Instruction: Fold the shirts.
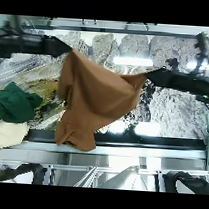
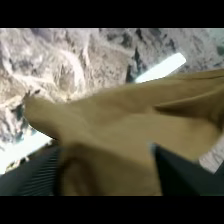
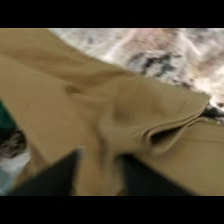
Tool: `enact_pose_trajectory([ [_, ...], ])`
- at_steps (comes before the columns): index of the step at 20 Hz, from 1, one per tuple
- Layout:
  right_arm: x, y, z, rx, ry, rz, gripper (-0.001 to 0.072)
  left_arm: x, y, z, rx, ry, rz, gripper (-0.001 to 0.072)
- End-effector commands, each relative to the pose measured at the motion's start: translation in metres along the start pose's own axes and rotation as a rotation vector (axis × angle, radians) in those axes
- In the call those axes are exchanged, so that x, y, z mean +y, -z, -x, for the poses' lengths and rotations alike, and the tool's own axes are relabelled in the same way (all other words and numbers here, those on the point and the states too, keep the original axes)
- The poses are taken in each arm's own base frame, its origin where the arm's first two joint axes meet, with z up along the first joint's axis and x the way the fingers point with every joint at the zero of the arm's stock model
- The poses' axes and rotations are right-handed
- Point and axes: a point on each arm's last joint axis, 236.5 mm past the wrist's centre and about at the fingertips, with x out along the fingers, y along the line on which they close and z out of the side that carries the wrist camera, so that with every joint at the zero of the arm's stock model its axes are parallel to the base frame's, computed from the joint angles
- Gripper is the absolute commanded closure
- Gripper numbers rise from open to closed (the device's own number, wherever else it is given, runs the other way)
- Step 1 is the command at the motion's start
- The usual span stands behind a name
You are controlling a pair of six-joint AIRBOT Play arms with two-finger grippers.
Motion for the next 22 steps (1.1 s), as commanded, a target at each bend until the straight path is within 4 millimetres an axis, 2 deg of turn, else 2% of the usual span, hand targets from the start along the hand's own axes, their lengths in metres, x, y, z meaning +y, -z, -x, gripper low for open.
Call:
enact_pose_trajectory([
  [1,-0.071,0.017,-0.024,0.041,0.111,-0.116,0.0199,0.050,0.018,-0.037,0.098,0.034,0.134,-0.0001],
  [2,-0.087,0.024,-0.019,0.073,0.137,-0.118,0.0199,0.061,0.023,-0.029,0.129,0.046,0.183,0.0000],
  [4,-0.122,0.044,-0.001,0.159,0.201,-0.118,0.0199,0.083,0.050,-0.001,0.248,0.028,0.360,0.0000],
  [5,-0.135,0.055,0.007,0.202,0.219,-0.129,0.0199,0.091,0.073,0.015,0.334,0.015,0.462,0.0001],
  [7,-0.150,0.077,0.014,0.280,0.213,-0.186,0.0199,0.090,0.123,0.040,0.502,0.031,0.639,0.0001],
  [9,-0.161,0.098,0.009,0.339,0.198,-0.245,0.0199,0.078,0.164,0.048,0.578,0.064,0.782,0.0001],
  [12,-0.180,0.121,-0.001,0.389,0.204,-0.305,0.0199,0.051,0.226,0.047,0.629,0.085,0.922,0.0001],
  [14,-0.192,0.126,0.001,0.390,0.216,-0.341,0.0198,0.033,0.271,0.046,0.670,0.060,0.974,0.0001],
  [16,-0.205,0.121,0.010,0.363,0.236,-0.365,0.0193,0.018,0.318,0.053,0.747,0.009,1.016,0.0001],
  [17,-0.213,0.116,0.017,0.343,0.249,-0.377,0.0120,0.009,0.335,0.057,0.782,0.000,1.037,0.0001],
  [18,-0.221,0.112,0.024,0.321,0.263,-0.391,0.0057,-0.003,0.348,0.061,0.811,0.008,1.062,0.0001],
  [22,-0.245,0.101,0.047,0.246,0.300,-0.452,0.0058,-0.032,0.373,0.068,0.851,0.027,1.116,0.0001],
])
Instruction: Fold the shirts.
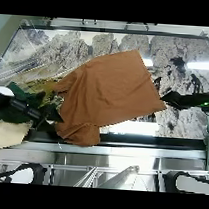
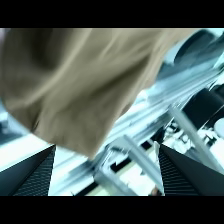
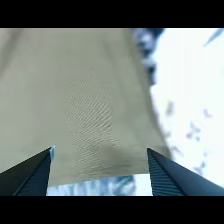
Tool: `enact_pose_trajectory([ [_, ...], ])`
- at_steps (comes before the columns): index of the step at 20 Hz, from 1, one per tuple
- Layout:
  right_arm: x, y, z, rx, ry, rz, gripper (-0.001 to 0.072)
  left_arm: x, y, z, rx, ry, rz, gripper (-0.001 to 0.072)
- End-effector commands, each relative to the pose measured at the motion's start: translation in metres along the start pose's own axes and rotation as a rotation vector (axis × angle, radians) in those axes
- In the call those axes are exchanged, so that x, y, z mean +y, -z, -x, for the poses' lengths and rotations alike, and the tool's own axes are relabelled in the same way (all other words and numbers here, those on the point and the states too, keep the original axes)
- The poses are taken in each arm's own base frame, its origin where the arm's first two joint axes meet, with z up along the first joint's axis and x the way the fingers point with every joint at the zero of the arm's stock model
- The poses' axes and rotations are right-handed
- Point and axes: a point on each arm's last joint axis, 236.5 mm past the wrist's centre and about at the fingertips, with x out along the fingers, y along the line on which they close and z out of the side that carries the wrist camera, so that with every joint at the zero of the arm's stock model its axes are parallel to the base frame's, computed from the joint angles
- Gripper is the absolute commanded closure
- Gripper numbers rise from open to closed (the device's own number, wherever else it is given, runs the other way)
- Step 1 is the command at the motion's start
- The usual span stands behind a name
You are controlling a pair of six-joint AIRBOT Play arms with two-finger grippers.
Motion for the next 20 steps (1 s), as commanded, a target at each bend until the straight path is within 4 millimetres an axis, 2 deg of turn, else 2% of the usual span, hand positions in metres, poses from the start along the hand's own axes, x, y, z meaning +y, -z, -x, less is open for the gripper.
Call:
enact_pose_trajectory([
  [1,-0.023,-0.012,0.016,-0.059,0.017,-0.061,0.0058,0.015,0.029,-0.021,0.037,-0.013,0.047,0.0002],
  [3,-0.030,-0.016,0.018,-0.080,0.032,-0.070,0.0057,0.021,0.019,-0.026,-0.007,-0.025,0.057,0.0002],
  [5,-0.034,-0.017,0.013,-0.083,0.033,-0.083,0.0058,0.025,0.000,-0.031,-0.048,-0.038,0.063,0.0002],
  [7,-0.036,-0.016,0.005,-0.077,0.011,-0.121,0.0058,0.017,-0.020,-0.043,-0.066,-0.025,0.031,0.0030],
  [8,-0.039,-0.014,0.000,-0.066,0.003,-0.137,0.0058,0.010,-0.028,-0.052,-0.056,-0.018,0.009,0.0139],
  [9,-0.040,-0.012,-0.006,-0.055,-0.007,-0.155,0.0059,0.008,-0.032,-0.060,-0.034,-0.025,-0.008,0.0355],
  [10,-0.041,-0.008,-0.012,-0.037,-0.013,-0.165,0.0060,0.007,-0.034,-0.066,0.005,-0.044,-0.040,0.0684],
  [11,-0.042,-0.002,-0.019,-0.012,-0.021,-0.171,0.0074,0.007,-0.034,-0.070,0.040,-0.061,-0.066,0.0705],
  [14,-0.034,0.017,-0.039,0.072,-0.052,-0.176,0.0076,0.007,-0.034,-0.072,0.117,-0.109,-0.112,0.0705],
  [16,-0.023,0.024,-0.049,0.127,-0.083,-0.161,0.0245,0.003,-0.038,-0.069,0.115,-0.108,-0.125,0.0706],
  [18,-0.003,0.032,-0.056,0.198,-0.148,-0.145,0.0279,-0.001,-0.040,-0.064,0.121,-0.109,-0.138,0.0706],
  [20,0.028,0.036,-0.052,0.252,-0.256,-0.118,0.0658,-0.010,-0.037,-0.057,0.144,-0.098,-0.157,0.0706],
])
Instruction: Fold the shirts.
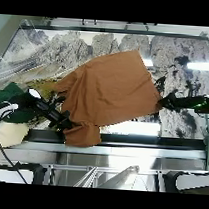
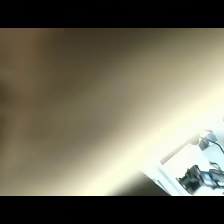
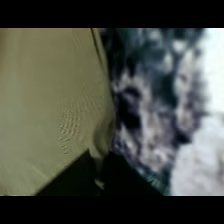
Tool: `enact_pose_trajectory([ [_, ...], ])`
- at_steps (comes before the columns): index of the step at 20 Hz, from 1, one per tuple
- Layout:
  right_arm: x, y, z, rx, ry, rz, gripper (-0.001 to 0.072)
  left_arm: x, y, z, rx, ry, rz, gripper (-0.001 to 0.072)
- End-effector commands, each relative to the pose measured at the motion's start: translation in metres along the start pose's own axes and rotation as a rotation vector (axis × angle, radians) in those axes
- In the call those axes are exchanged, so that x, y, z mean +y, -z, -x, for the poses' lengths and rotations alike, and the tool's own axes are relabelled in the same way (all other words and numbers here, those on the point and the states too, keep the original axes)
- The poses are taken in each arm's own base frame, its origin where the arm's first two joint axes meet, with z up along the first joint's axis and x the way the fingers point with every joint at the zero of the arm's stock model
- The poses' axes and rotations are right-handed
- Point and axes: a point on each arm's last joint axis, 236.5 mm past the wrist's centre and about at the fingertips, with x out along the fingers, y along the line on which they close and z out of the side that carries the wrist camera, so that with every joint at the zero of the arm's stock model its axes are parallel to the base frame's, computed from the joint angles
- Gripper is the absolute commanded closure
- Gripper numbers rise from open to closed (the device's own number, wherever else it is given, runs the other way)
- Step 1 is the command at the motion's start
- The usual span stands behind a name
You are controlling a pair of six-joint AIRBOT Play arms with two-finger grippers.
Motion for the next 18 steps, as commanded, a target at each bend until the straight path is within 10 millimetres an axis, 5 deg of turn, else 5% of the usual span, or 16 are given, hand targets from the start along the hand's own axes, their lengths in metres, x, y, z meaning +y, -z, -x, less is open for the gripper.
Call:
enact_pose_trajectory([
  [1,0.056,0.017,-0.002,0.120,-0.194,0.060,0.0694,-0.015,0.005,0.013,0.046,0.014,-0.045,0.0705],
  [3,0.110,0.018,0.025,0.137,-0.392,0.130,0.0696,-0.034,0.012,0.034,0.045,0.022,-0.107,0.0705],
  [6,0.184,-0.003,0.093,-0.026,-0.561,0.253,0.0696,-0.070,0.027,0.090,-0.050,0.007,-0.222,0.0704],
  [10,0.296,-0.007,0.251,-0.510,-0.656,0.534,0.0696,-0.143,0.056,0.212,-0.474,0.029,-0.433,0.0704],
  [12,0.334,0.015,0.320,-0.769,-0.580,0.655,0.0696,-0.176,0.078,0.293,-0.820,-0.027,-0.532,0.0687],
  [14,0.361,0.045,0.366,-0.970,-0.489,0.733,0.0696,-0.202,0.111,0.357,-1.123,-0.124,-0.617,0.0685],
  [18,0.404,0.102,0.403,-1.179,-0.417,0.854,0.0696,-0.250,0.189,0.417,-1.440,-0.380,-0.761,0.0686],
])
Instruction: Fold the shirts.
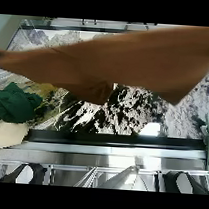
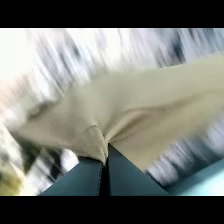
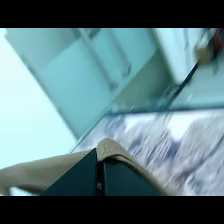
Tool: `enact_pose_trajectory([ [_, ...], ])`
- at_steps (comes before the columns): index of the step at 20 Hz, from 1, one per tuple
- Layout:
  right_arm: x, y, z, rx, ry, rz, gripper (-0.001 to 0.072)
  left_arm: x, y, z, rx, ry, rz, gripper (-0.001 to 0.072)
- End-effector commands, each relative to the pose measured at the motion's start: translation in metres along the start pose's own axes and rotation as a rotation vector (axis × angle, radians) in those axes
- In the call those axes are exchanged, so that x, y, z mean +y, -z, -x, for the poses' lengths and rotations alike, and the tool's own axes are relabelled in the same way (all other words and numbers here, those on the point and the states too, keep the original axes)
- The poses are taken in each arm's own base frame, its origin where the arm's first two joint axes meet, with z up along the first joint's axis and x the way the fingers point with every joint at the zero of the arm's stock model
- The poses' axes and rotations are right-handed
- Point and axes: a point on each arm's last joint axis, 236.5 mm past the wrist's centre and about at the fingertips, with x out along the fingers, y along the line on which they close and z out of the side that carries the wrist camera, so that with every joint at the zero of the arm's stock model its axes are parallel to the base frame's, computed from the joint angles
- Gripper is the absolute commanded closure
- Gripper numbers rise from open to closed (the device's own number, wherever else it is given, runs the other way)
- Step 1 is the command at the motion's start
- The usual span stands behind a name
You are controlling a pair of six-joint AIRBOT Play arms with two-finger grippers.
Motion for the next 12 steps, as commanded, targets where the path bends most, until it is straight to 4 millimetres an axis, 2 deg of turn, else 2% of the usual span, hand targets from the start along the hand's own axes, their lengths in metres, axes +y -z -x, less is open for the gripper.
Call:
enact_pose_trajectory([
  [1,0.063,-0.037,0.021,-0.182,0.046,0.160,0.0696,-0.048,-0.058,0.072,-0.252,-0.167,-0.249,0.0686],
  [4,0.069,-0.052,0.027,-0.256,0.086,0.188,0.0696,-0.069,-0.102,0.098,-0.330,-0.237,-0.402,0.0687],
  [5,0.067,-0.051,0.027,-0.251,0.089,0.177,0.0696,-0.070,-0.115,0.102,-0.347,-0.261,-0.440,0.0686],
  [7,0.054,-0.043,0.025,-0.211,0.115,0.127,0.0696,-0.060,-0.143,0.099,-0.406,-0.303,-0.485,0.0686],
  [8,0.042,-0.040,0.024,-0.194,0.147,0.122,0.0696,-0.055,-0.158,0.090,-0.443,-0.303,-0.521,0.0685],
  [10,0.015,-0.034,0.022,-0.155,0.195,0.103,0.0696,-0.042,-0.180,0.059,-0.500,-0.286,-0.577,0.0684],
  [12,0.003,-0.024,0.017,-0.105,0.178,0.067,0.0696,-0.031,-0.179,0.015,-0.479,-0.229,-0.539,0.0684],
])
